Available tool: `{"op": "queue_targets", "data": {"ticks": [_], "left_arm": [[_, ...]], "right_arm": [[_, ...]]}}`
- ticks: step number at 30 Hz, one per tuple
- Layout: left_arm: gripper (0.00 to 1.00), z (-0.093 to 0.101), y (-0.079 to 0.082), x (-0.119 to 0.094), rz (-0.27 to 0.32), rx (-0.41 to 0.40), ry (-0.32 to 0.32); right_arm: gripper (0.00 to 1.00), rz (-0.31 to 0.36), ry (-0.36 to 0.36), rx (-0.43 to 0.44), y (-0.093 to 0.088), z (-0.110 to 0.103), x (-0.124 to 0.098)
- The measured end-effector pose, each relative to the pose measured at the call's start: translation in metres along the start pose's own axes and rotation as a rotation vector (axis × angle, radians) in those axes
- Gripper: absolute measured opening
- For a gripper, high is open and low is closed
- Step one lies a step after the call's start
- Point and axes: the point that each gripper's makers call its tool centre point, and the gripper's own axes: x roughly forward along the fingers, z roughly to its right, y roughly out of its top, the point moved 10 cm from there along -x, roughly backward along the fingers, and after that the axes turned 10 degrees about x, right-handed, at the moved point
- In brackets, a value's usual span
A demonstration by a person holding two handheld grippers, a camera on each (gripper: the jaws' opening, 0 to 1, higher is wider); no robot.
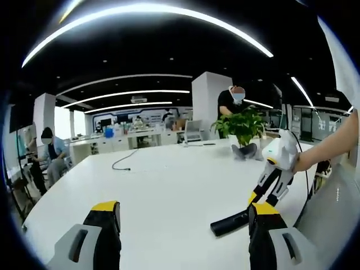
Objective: Press the specified remote control buttons in sequence, fully releasing each button before pressing the next.
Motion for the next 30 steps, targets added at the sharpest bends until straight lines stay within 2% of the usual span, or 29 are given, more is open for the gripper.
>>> {"op": "queue_targets", "data": {"ticks": [7, 13, 16, 30], "left_arm": [[0.98, 0.001, -0.001, 0.001, -0.005, -0.002, -0.008], [0.98, 0.001, -0.002, 0.001, -0.023, -0.003, -0.011], [0.98, 0.001, -0.001, 0.001, -0.009, 0.003, -0.006], [0.98, 0.000, -0.002, 0.001, -0.017, 0.004, -0.006]], "right_arm": [[0.21, -0.001, 0.003, 0.008, 0.002, 0.008, 0.001], [0.21, -0.040, -0.009, -0.015, 0.003, 0.016, 0.004], [0.21, -0.047, -0.011, -0.024, 0.004, 0.019, 0.004], [0.21, -0.052, -0.011, -0.023, 0.010, 0.036, 0.005]]}}
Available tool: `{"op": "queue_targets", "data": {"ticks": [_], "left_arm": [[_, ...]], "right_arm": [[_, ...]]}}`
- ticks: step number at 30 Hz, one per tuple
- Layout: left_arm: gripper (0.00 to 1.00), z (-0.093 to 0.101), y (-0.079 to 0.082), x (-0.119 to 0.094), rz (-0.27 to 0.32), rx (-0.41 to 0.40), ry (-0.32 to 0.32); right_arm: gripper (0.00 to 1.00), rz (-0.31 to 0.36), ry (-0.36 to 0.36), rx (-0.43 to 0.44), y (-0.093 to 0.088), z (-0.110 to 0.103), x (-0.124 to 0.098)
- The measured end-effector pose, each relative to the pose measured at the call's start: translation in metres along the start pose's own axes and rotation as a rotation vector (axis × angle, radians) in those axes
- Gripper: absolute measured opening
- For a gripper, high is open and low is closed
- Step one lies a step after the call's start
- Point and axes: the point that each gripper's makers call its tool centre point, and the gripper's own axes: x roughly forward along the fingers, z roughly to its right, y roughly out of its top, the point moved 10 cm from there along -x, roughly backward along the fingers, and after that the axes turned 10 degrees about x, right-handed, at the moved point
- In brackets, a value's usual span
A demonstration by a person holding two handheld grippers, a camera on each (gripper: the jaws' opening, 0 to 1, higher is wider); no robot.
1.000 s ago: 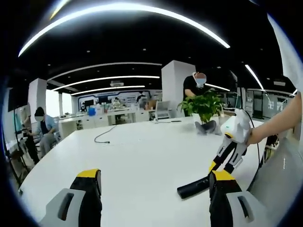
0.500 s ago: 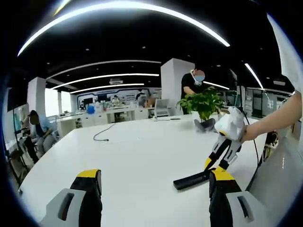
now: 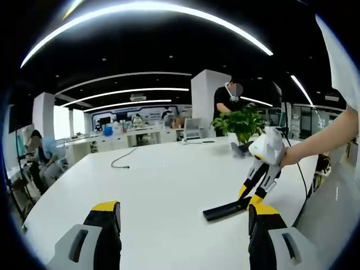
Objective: Press the specified remote control buttons in sequence, fully releasing each button before pressing the next.
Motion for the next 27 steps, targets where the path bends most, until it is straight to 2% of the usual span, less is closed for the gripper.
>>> {"op": "queue_targets", "data": {"ticks": [27], "left_arm": [[0.97, 0.000, 0.000, 0.000, 0.001, -0.002, 0.000]], "right_arm": [[0.21, -0.020, -0.006, 0.033, 0.011, 0.033, 0.002]]}}
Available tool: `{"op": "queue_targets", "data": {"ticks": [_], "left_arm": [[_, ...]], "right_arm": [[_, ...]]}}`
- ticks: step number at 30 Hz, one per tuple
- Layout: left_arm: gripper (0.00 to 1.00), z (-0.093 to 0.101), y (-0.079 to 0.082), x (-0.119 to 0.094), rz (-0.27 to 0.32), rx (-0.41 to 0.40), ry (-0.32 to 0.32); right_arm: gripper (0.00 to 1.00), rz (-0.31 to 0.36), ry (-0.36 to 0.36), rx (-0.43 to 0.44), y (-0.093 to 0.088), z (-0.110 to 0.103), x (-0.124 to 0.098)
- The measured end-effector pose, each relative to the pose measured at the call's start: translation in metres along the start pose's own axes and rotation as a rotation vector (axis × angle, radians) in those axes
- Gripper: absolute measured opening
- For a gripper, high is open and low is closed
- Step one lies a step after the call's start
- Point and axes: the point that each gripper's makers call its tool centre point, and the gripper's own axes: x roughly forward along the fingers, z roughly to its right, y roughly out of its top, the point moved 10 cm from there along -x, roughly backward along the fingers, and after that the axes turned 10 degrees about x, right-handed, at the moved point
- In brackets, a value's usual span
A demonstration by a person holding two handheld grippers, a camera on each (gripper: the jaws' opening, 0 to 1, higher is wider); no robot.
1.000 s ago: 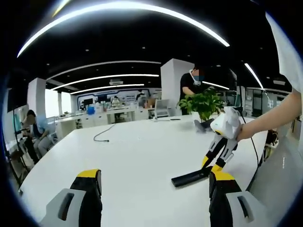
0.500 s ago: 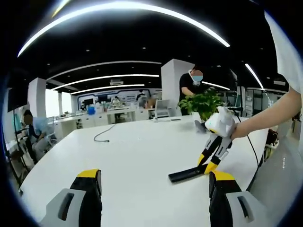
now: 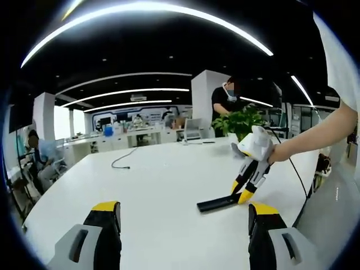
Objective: Press the specified remote control buttons in sequence, fully releasing each button before pressing the next.
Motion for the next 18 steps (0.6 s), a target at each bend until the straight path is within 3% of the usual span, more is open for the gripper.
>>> {"op": "queue_targets", "data": {"ticks": [18], "left_arm": [[0.97, 0.001, -0.001, 0.001, -0.012, 0.001, -0.015]], "right_arm": [[0.21, -0.023, -0.005, -0.003, 0.006, 0.016, 0.001]]}}
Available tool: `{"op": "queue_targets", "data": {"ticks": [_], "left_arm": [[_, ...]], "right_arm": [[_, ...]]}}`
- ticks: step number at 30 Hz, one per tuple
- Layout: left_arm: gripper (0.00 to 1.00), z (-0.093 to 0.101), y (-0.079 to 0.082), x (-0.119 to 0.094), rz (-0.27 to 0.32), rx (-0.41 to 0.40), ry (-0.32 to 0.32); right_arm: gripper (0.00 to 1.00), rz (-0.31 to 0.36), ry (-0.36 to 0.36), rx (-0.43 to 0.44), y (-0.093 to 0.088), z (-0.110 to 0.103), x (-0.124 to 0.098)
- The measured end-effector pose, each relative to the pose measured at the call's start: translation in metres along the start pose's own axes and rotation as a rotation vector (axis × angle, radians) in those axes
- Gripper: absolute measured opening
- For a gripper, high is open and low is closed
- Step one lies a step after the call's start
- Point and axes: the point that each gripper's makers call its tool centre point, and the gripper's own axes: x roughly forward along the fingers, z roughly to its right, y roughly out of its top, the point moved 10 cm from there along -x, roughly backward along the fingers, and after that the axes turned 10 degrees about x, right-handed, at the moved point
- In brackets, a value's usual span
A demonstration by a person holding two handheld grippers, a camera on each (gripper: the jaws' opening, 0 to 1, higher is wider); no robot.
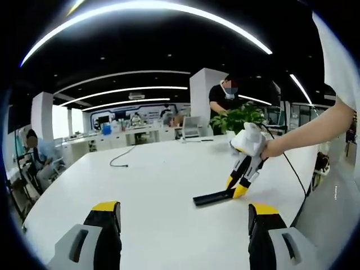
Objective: Press the specified remote control buttons in sequence, fully releasing each button before pressing the next.
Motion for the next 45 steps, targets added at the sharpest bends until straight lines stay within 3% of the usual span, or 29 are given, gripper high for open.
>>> {"op": "queue_targets", "data": {"ticks": [45], "left_arm": [[0.96, 0.002, -0.003, 0.002, -0.030, -0.002, -0.021]], "right_arm": [[0.21, -0.017, -0.015, -0.016, 0.015, 0.042, 0.003]]}}
